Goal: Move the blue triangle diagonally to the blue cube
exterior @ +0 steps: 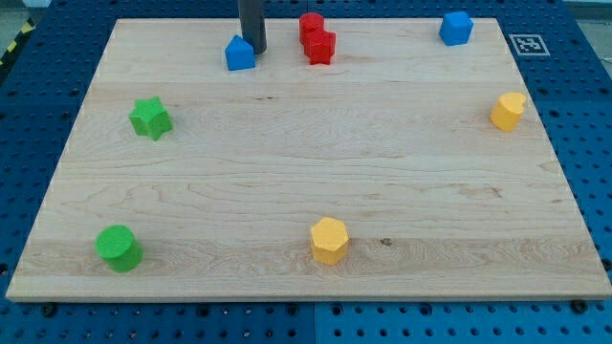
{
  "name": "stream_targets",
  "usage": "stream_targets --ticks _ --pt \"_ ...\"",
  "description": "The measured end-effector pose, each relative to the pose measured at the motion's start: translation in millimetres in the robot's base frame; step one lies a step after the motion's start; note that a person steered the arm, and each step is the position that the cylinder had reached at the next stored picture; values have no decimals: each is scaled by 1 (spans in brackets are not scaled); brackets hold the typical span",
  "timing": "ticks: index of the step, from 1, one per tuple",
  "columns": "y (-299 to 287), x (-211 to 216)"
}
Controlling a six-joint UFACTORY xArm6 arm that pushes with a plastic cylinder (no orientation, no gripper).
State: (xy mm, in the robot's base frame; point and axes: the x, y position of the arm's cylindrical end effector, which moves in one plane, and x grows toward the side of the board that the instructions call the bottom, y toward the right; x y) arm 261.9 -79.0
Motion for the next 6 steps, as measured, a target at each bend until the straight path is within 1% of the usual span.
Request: stream_targets --ticks 1,2,3,4,5,6 --pt "0 0" --pt "0 -14" --pt "-20 -32" --pt "-50 -28" --pt "-48 -19" --pt "-26 -9"
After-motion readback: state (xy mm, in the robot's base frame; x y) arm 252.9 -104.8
